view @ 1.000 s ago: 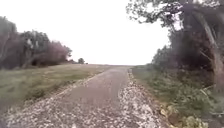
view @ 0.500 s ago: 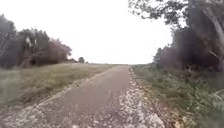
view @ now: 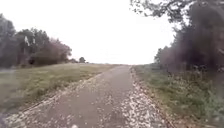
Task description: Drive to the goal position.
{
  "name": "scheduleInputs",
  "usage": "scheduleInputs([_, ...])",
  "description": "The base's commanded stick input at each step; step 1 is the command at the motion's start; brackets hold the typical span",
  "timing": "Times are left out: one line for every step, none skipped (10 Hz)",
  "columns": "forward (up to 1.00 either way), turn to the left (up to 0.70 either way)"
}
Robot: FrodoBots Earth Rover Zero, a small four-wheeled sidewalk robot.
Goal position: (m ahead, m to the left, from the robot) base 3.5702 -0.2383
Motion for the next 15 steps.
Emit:
scheduleInputs([0.85, 0.0])
scheduleInputs([0.85, 0.0])
scheduleInputs([0.85, 0.0])
scheduleInputs([0.85, 0.0])
scheduleInputs([0.85, 0.0])
scheduleInputs([0.85, 0.0])
scheduleInputs([0.85, 0.0])
scheduleInputs([0.85, 0.0])
scheduleInputs([0.85, 0.0])
scheduleInputs([0.85, 0.0])
scheduleInputs([0.85, 0.0])
scheduleInputs([0.85, 0.0])
scheduleInputs([0.85, 0.0])
scheduleInputs([0.85, 0.0])
scheduleInputs([0.85, 0.0])
